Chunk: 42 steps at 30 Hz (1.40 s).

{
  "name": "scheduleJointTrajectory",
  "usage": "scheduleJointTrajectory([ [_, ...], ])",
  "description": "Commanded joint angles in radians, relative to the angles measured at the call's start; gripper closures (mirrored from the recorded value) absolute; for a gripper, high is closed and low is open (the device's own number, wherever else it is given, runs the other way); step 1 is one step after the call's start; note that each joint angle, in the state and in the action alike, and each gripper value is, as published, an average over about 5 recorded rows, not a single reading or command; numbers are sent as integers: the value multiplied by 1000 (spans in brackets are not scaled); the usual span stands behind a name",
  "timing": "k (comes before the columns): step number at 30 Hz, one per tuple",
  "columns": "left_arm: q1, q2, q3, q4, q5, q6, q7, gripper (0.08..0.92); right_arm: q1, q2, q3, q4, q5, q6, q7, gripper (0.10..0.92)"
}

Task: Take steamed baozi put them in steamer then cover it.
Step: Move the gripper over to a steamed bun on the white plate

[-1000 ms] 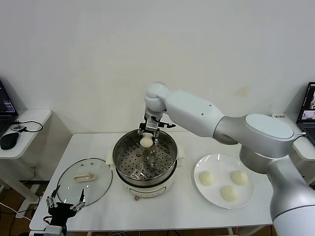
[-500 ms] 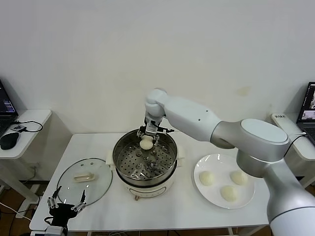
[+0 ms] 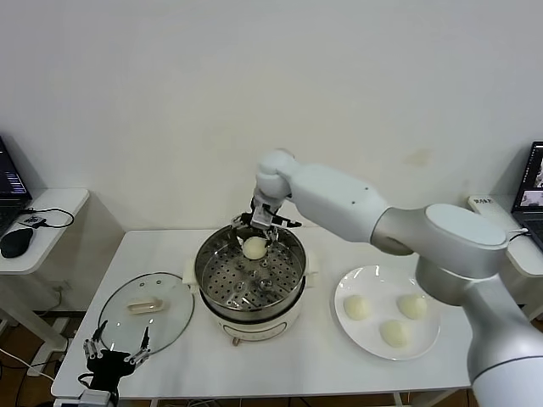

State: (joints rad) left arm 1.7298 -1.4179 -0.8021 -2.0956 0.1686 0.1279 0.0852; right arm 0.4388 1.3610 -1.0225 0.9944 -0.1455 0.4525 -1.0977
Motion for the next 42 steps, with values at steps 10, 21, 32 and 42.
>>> scheduleJointTrajectory([
  [10,13,10,-2,-16,-19,15,15,177,179,-635,-25,509,520,-883,-84,203],
  [21,19,13,2,-29,-22,22,24,177,-9,-874,26,640,290,-915,-157,203],
  [32,35,-1,15,-17,-3,23,27,177,-451,-814,265,575,103,-905,-119,203],
  [42,39,4,-8,-9,2,28,38,177,-545,-684,324,457,32,-886,-92,203],
])
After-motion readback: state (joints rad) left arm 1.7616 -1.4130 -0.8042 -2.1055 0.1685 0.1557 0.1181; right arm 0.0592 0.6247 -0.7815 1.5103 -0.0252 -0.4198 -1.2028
